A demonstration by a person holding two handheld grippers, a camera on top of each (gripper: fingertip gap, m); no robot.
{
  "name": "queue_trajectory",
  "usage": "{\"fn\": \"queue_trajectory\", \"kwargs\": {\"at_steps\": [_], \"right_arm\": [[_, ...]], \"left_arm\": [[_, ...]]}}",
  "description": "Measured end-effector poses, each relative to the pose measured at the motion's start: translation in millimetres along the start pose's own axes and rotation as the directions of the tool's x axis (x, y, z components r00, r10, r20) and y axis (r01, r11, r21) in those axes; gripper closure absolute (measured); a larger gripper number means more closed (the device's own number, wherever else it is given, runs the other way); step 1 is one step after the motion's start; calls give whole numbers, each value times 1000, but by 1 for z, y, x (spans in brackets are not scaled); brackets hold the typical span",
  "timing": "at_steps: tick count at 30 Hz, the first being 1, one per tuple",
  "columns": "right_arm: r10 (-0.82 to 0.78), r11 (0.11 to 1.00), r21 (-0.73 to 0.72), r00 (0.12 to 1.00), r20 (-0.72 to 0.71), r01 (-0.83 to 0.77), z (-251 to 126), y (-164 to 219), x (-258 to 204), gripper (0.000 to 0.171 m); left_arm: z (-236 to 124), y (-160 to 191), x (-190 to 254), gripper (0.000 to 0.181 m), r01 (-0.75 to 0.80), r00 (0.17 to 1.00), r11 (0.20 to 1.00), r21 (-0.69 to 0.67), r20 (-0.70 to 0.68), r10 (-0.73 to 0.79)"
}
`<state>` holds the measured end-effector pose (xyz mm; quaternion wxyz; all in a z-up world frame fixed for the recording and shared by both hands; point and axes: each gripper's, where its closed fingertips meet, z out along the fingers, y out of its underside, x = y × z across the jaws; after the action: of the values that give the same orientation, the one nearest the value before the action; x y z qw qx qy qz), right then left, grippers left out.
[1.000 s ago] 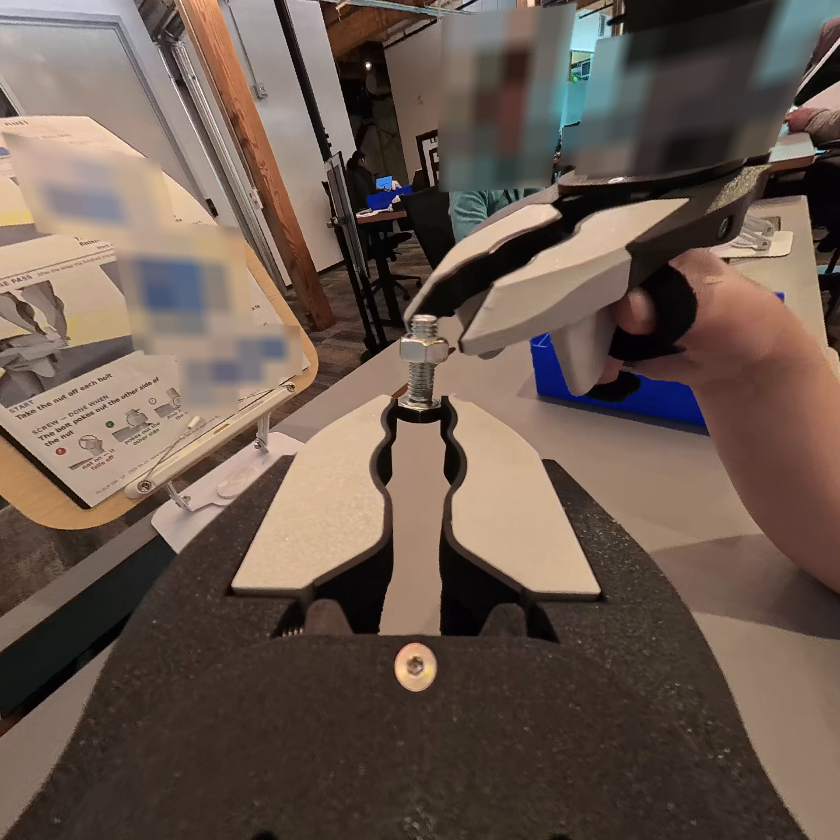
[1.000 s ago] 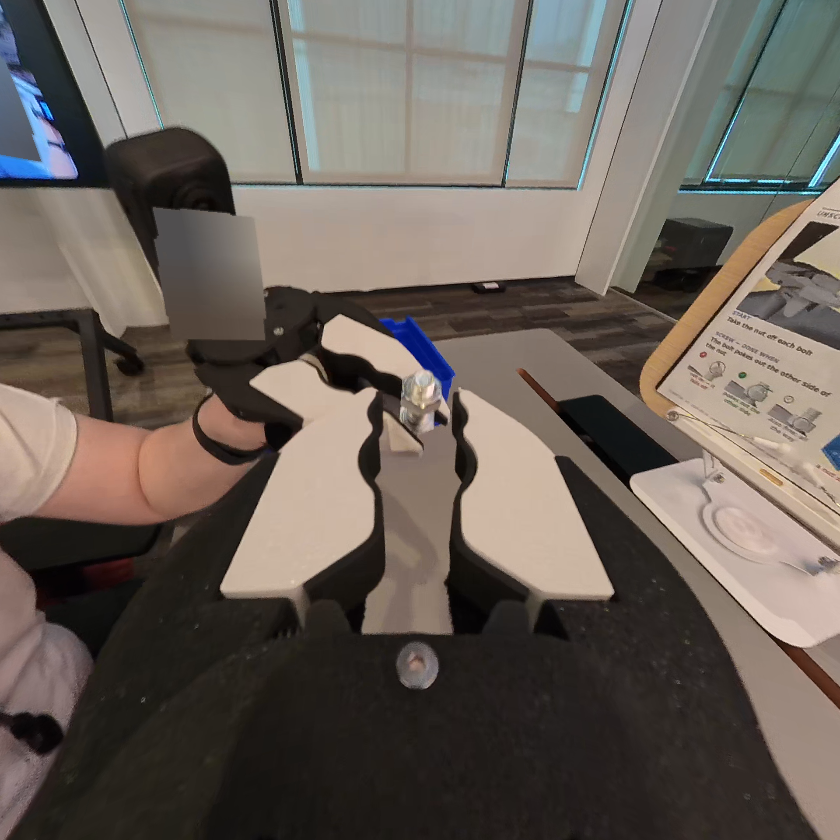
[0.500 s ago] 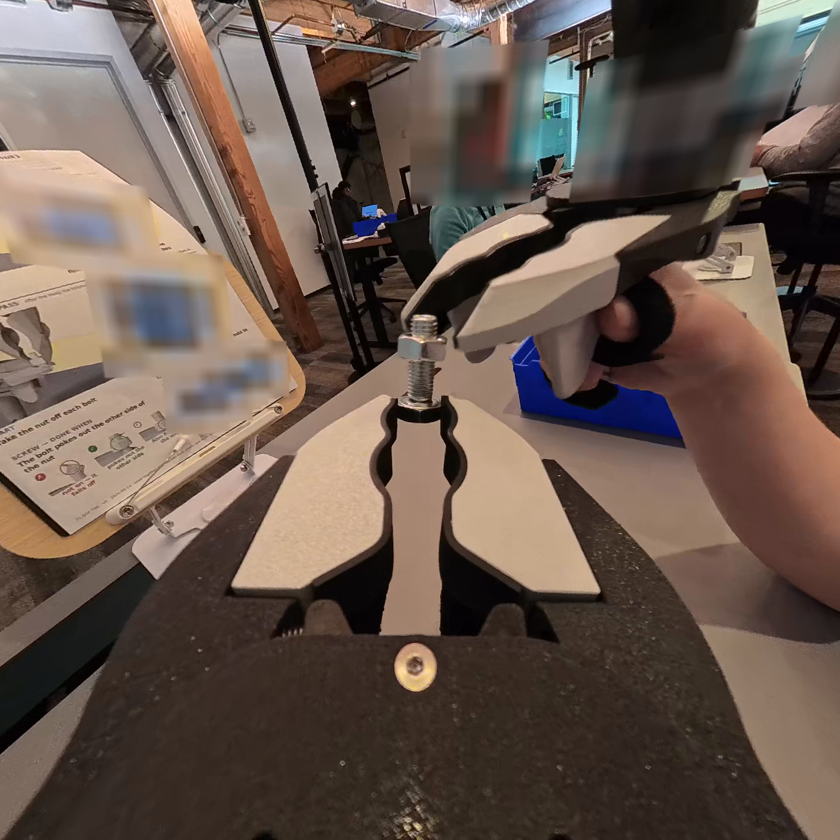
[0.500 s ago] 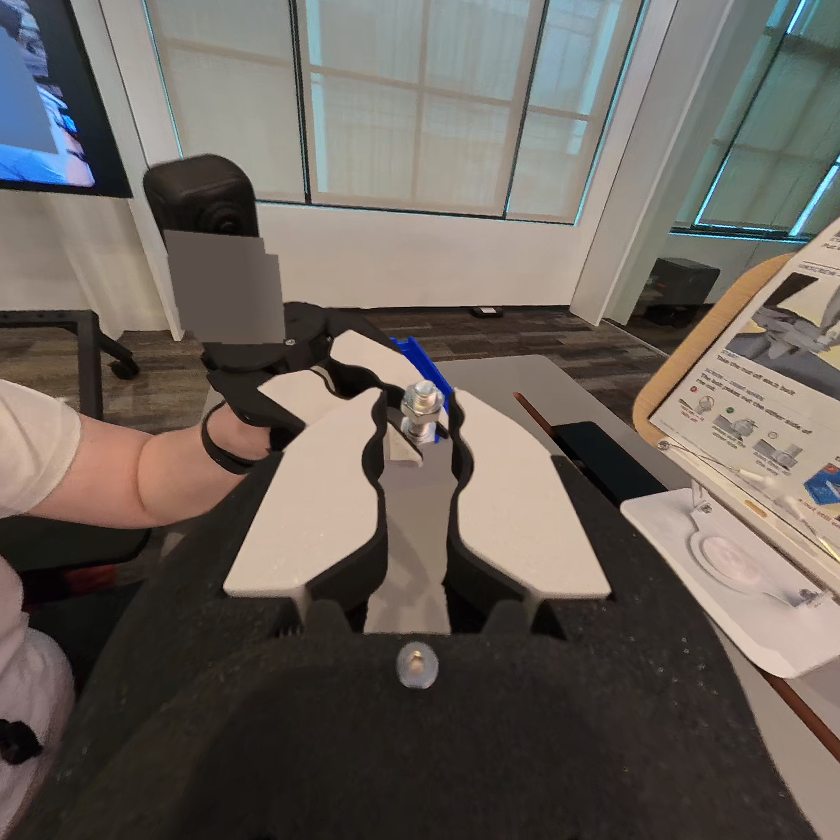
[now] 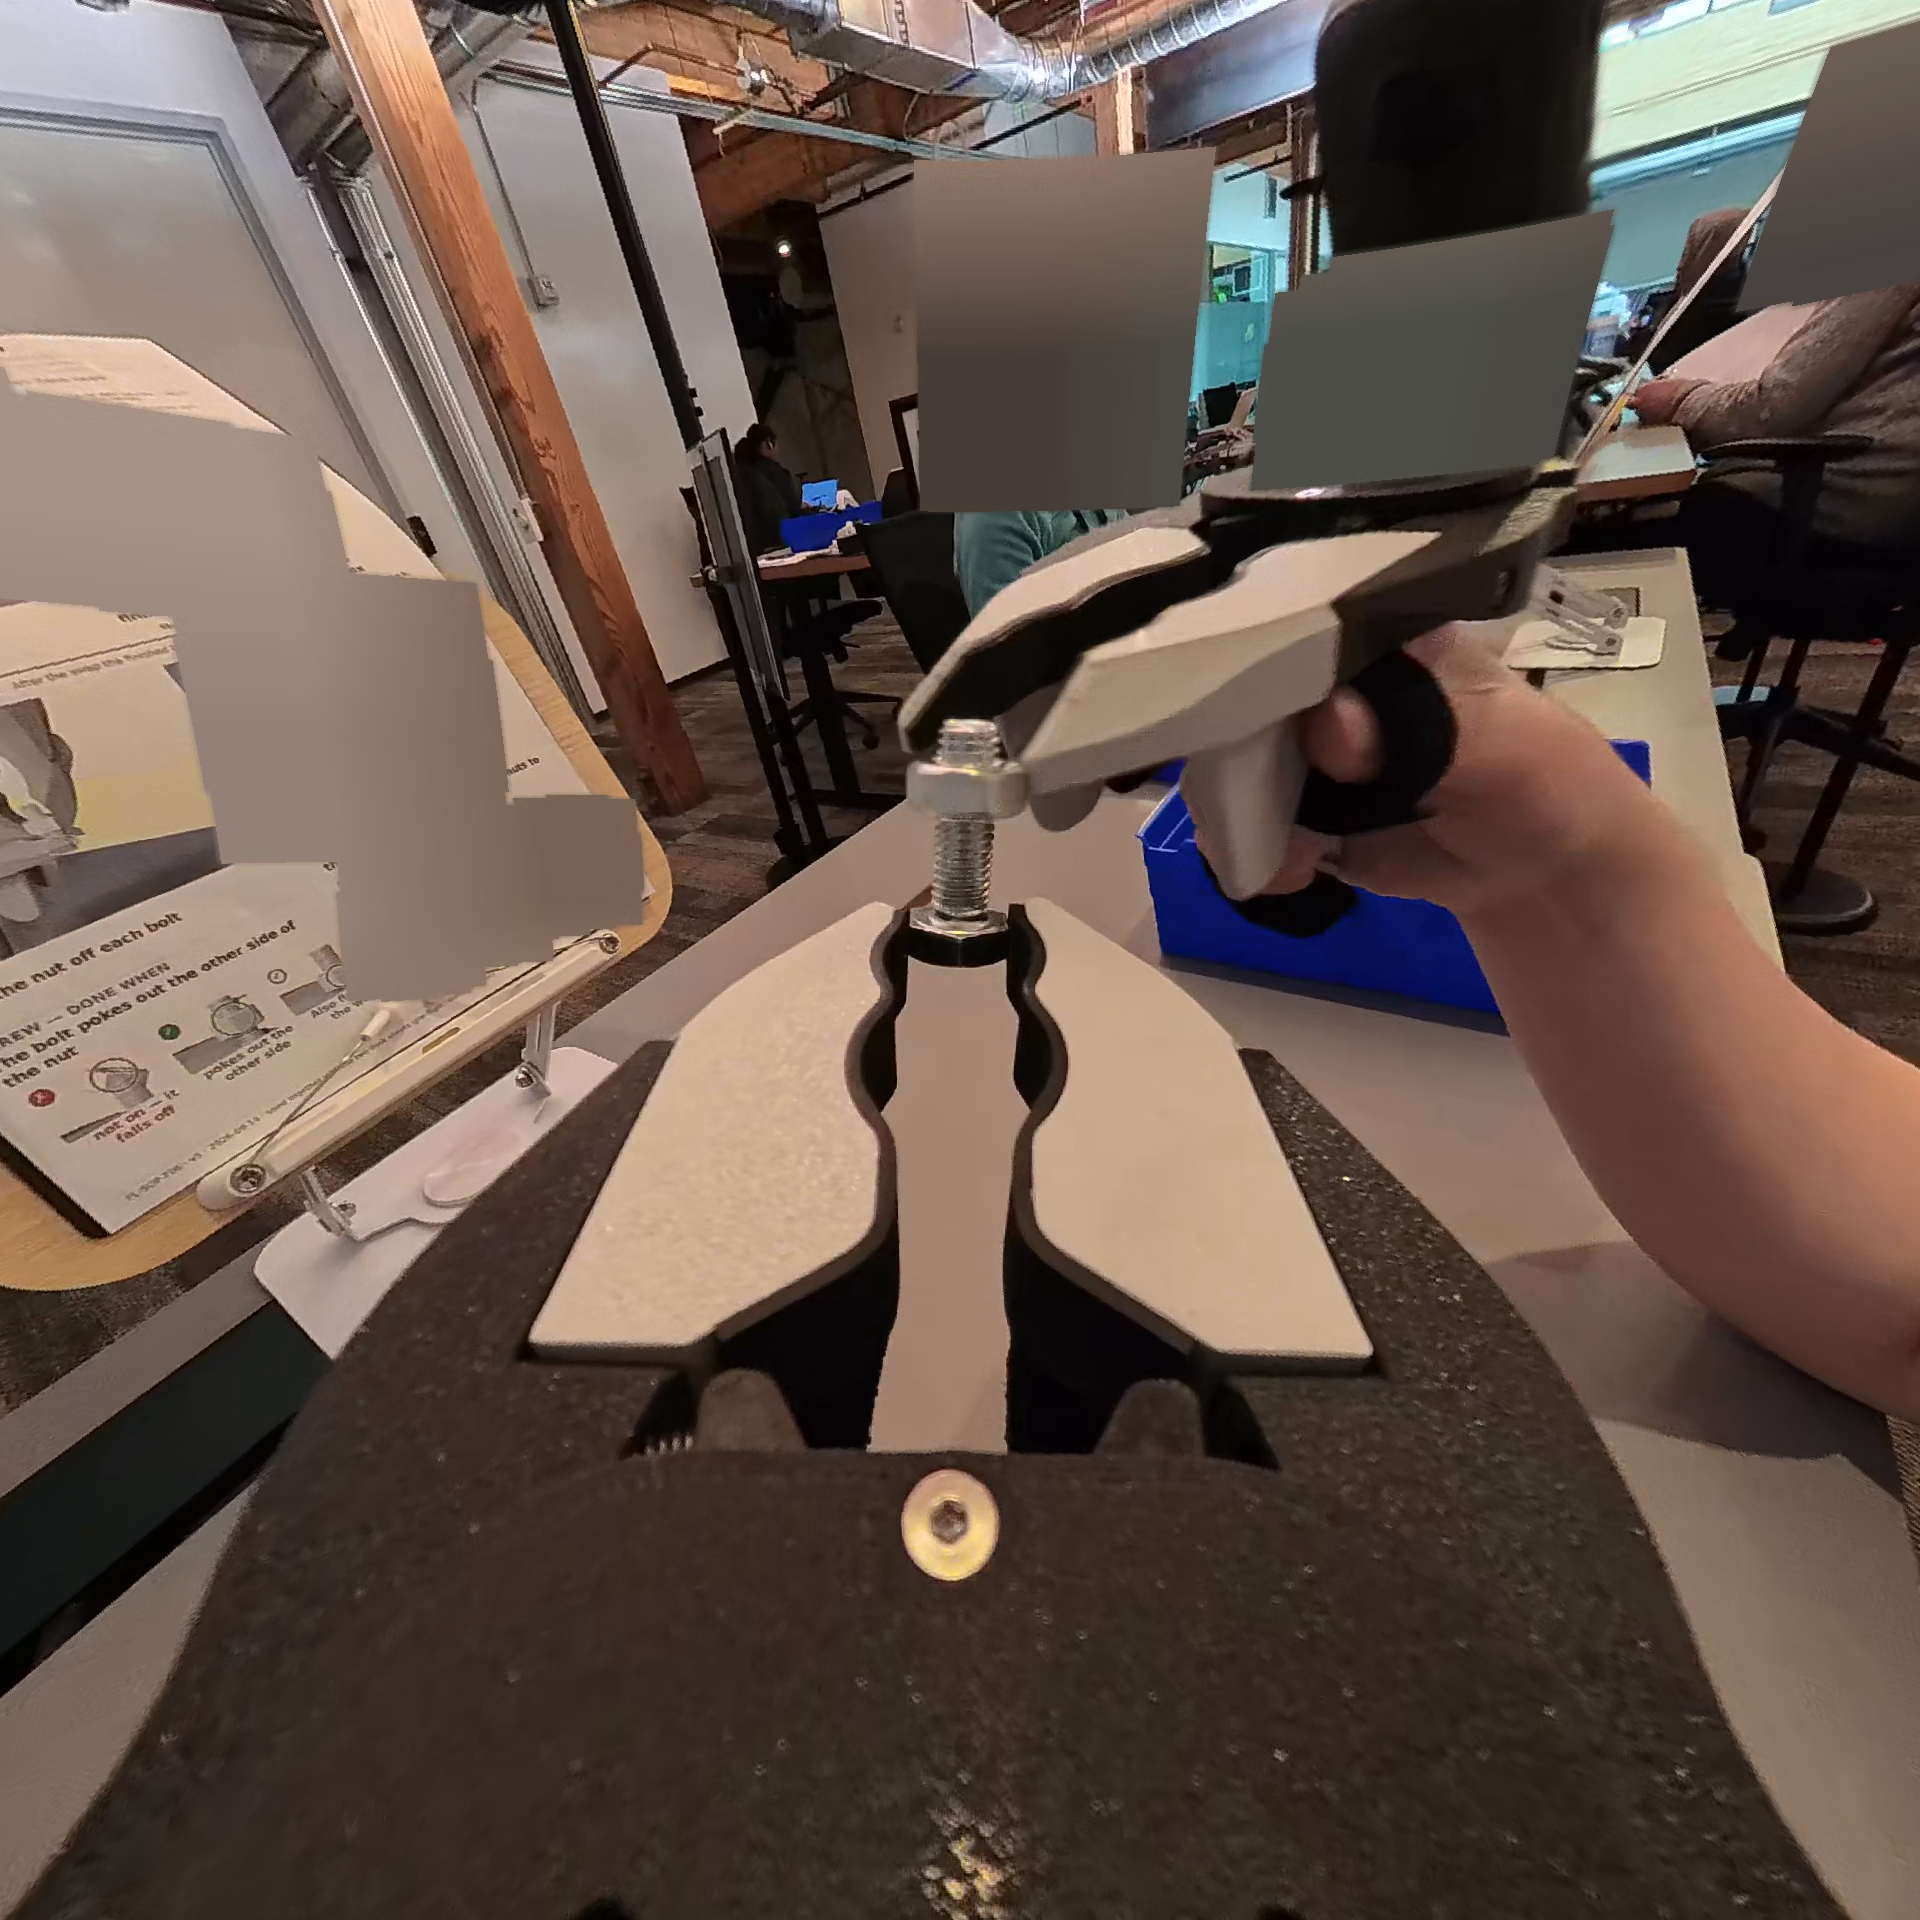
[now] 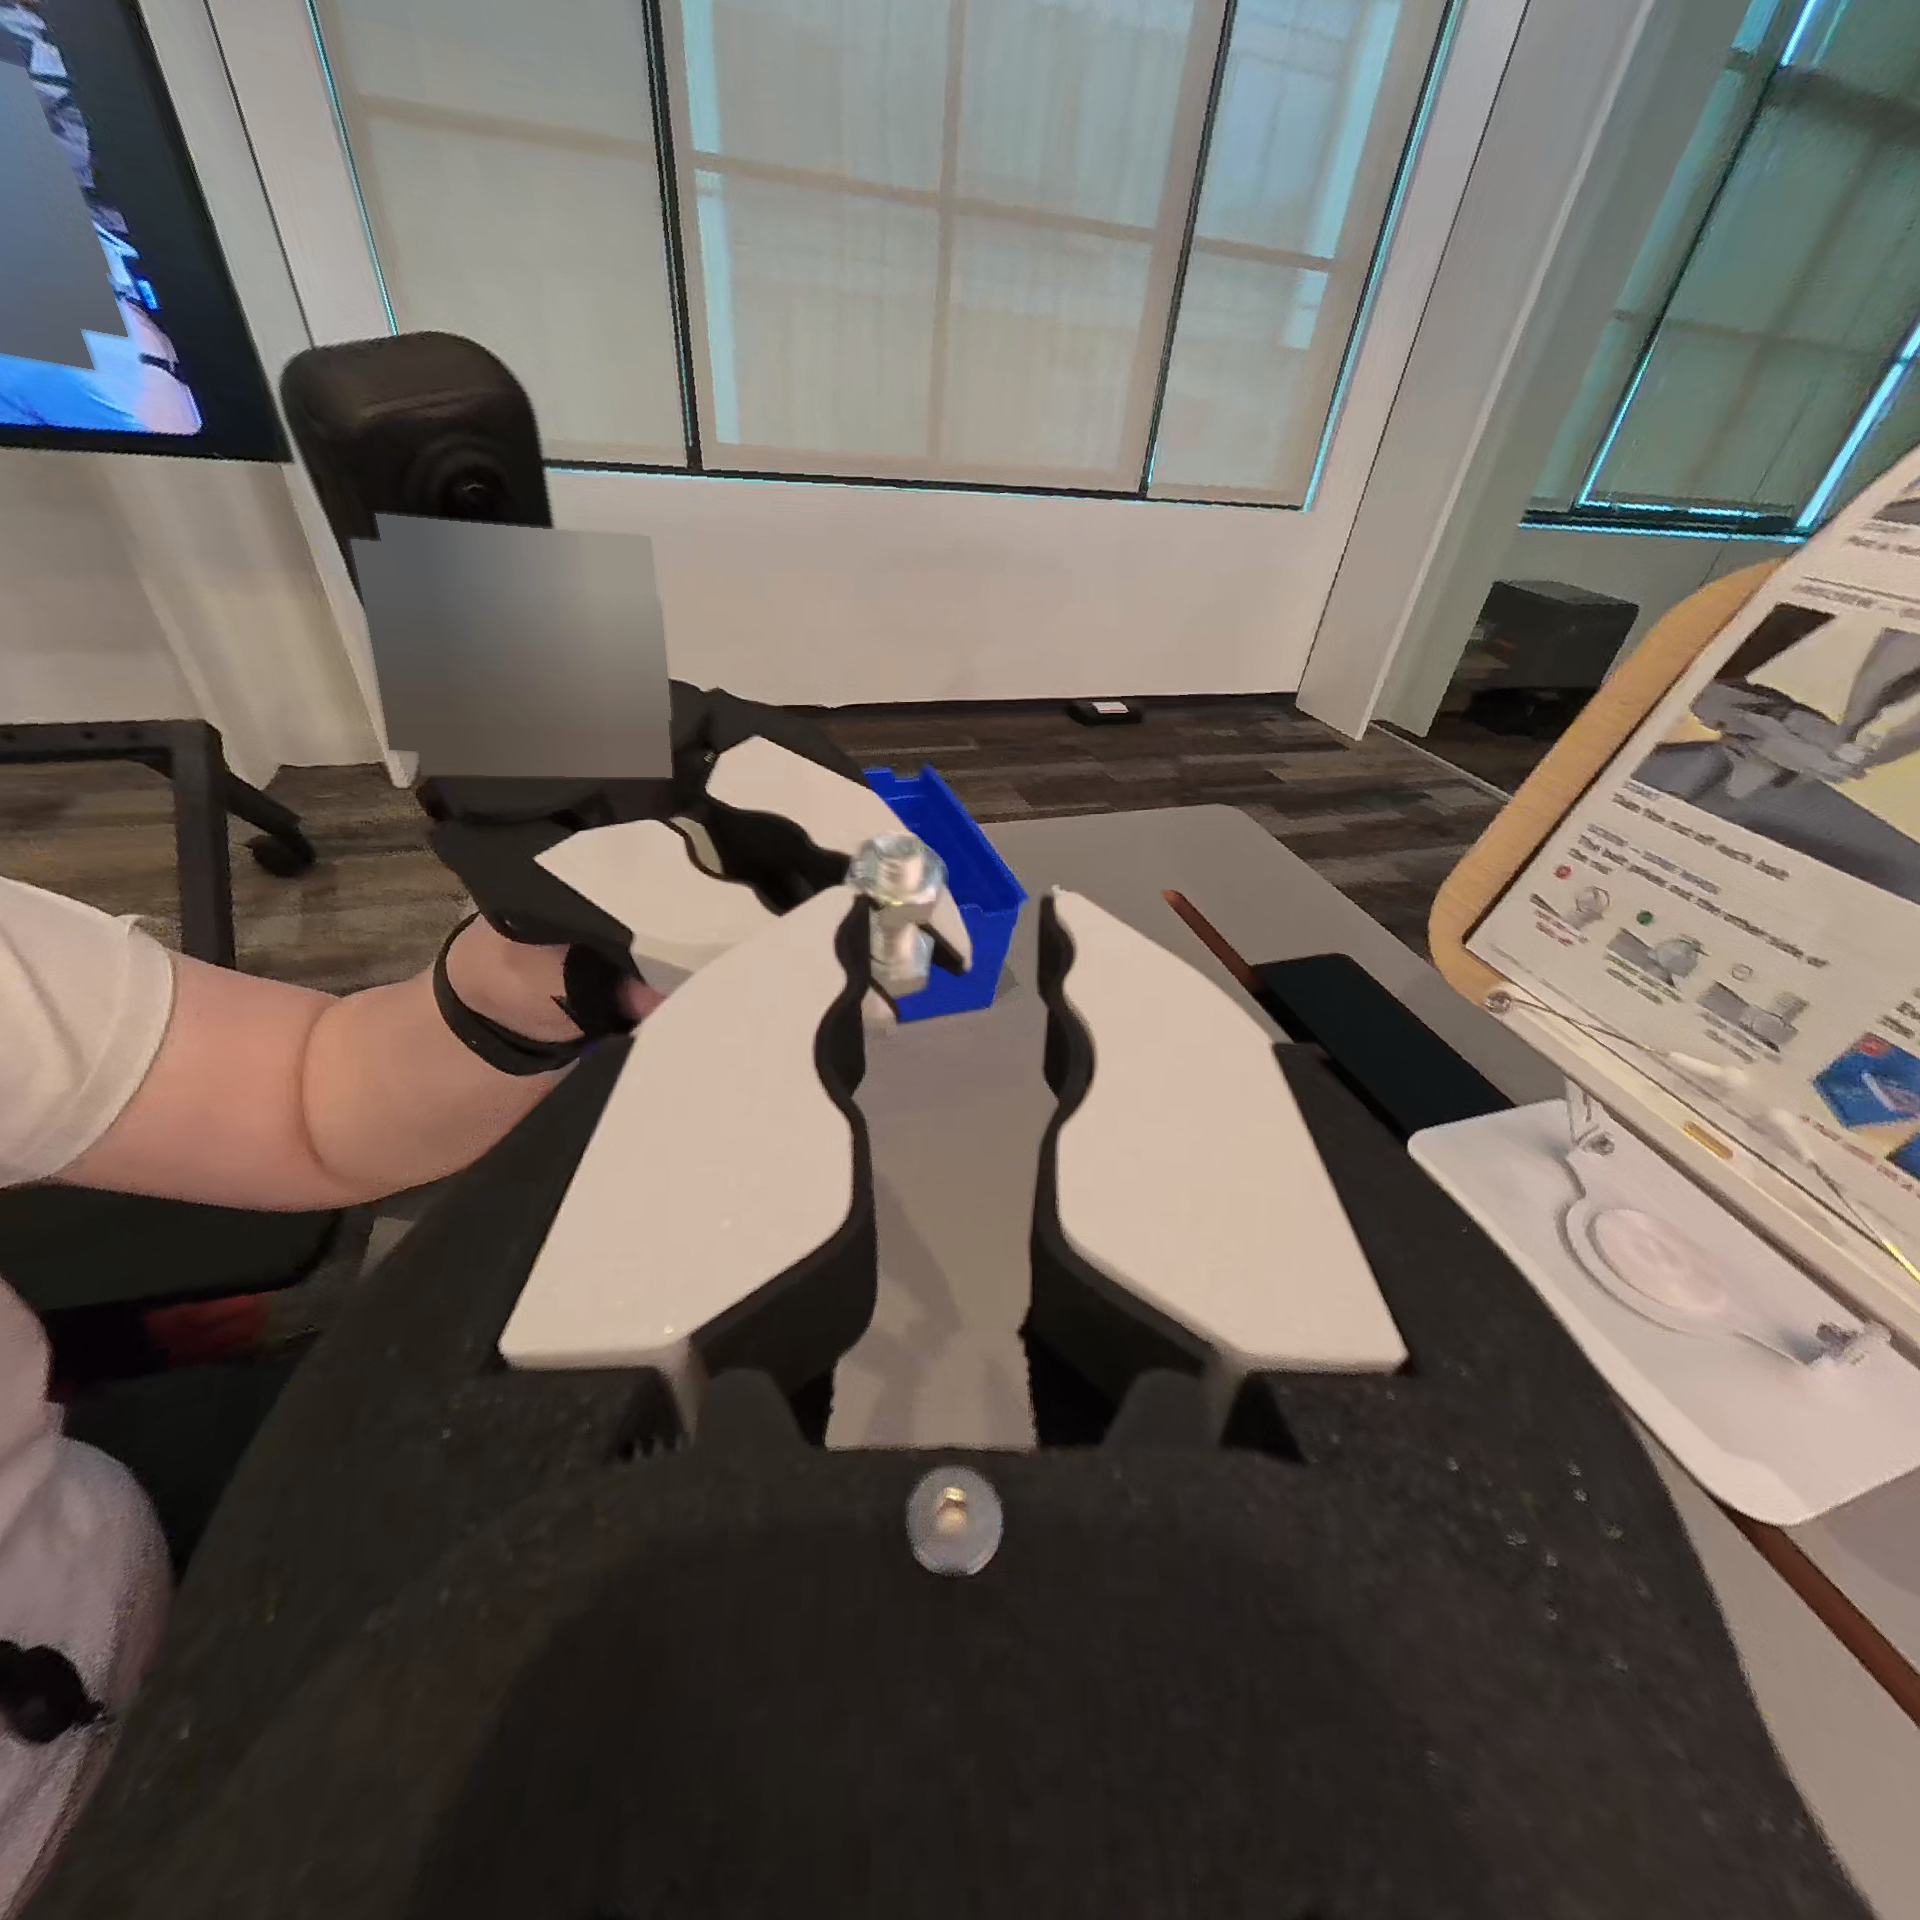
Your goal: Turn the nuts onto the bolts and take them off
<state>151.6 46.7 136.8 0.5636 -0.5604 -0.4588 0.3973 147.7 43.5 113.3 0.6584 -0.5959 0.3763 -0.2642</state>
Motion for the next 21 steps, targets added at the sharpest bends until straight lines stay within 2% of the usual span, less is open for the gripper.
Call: {"fn": "queue_trajectory", "kwargs": {"at_steps": [2, 7, 11, 12, 14, 17, 19, 21], "right_arm": [[50, 999, 14, 998, -28, -49, -7, 1, 13, 152], [61, 996, 64, 993, 105, -68, -4, -10, -12, 146], [-10, 1000, -5, 999, 38, 10, 5, 0, -9, 144], [5, 1000, 4, 999, 40, -5, 3, 0, -7, 142], [64, 997, 33, 997, 31, -65, -3, -2, 4, 152], [108, 991, 74, 992, 70, -114, -8, -7, 4, 151], [89, 992, 84, 990, 112, -98, -5, -12, -9, 150], [50, 997, 52, 994, 94, -55, 2, -9, -15, 146]], "left_arm": [[-1, -1, 0, 163, 14, 1000, 1000, 6, -10, -14], [0, 0, -1, 163, 5, 1000, 1000, 0, -6, -5], [-1, -1, 2, 164, 2, 1000, 1000, 1, -8, -2], [-1, -2, 1, 164, -3, 1000, 1000, 3, -4, 3], [-3, -3, 2, 163, 6, 1000, 1000, 10, -13, -6], [-3, -3, 0, 163, -2, 1000, 1000, 7, -6, 2], [-2, -2, 1, 163, 5, 1000, 1000, 7, -11, -5], [-1, -2, 3, 163, 10, 1000, 1000, 6, -22, -10]]}}
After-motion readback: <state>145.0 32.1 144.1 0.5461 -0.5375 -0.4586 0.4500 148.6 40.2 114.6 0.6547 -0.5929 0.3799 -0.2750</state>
